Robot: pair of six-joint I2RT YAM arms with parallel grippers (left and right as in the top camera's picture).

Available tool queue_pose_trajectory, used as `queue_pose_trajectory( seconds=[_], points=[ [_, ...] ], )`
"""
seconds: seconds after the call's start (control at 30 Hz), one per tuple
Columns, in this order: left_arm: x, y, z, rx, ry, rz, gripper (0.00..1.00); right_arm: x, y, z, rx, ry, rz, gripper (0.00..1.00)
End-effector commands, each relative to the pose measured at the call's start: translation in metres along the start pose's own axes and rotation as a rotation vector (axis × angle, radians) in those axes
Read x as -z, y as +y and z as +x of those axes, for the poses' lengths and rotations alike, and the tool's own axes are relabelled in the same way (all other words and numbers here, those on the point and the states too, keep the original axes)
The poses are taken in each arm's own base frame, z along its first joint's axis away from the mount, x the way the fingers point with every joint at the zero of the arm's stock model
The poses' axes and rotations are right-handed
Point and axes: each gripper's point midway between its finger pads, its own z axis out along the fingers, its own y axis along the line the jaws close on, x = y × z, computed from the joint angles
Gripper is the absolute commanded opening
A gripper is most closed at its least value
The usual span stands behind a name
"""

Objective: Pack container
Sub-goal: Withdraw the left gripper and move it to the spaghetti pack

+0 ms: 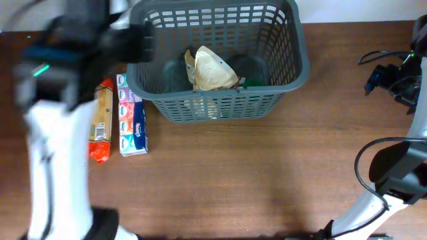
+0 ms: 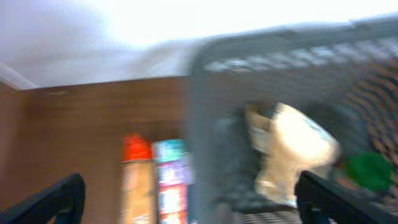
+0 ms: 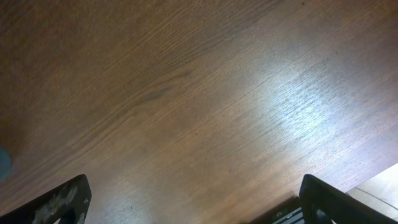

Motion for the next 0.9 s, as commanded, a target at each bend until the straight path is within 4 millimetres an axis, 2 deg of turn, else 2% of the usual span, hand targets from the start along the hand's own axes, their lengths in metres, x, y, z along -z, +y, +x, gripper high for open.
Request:
queue_pose_trajectory(
  seconds=[0.0, 0.1, 0.23, 0.33, 0.5, 0.6, 0.67, 0.87],
  points=[
    [0.03, 0.068, 0.021, 0.078, 0.043, -0.191, 1.0, -0.002, -0.003, 0.0, -0.004, 0.005, 0.0, 0.99],
    [0.033, 0.099, 0.045, 0.155, 0.128, -0.251, 1.0, -0.002, -0.003, 0.0, -0.004, 0.005, 0.0, 0.99],
    [0.019, 0.117, 0.07, 0.167, 0.226, -0.205, 1.0, -0.002, -0.003, 0.0, -0.004, 0.005, 0.0, 0.99],
    [-0.002, 0.121, 0.084, 0.125, 0.272, -0.137, 0.99, -0.002, -0.003, 0.0, -0.004, 0.005, 0.0, 0.99],
    [-0.05, 0.143, 0.118, 0.11, 0.352, -0.138, 0.99, -0.002, -0.003, 0.0, -0.004, 0.005, 0.0, 0.99],
    [-0.083, 0.137, 0.143, 0.058, 0.393, -0.05, 0.99, -0.002, -0.003, 0.0, -0.004, 0.005, 0.0, 0.99],
    [-0.105, 0.135, 0.167, 0.033, 0.438, -0.025, 0.99, -0.002, -0.003, 0.0, -0.004, 0.005, 0.0, 0.99],
    [-0.143, 0.13, 0.216, 0.024, 0.508, -0.003, 1.0, -0.002, -0.003, 0.0, -0.004, 0.005, 0.0, 0.99]
  ],
)
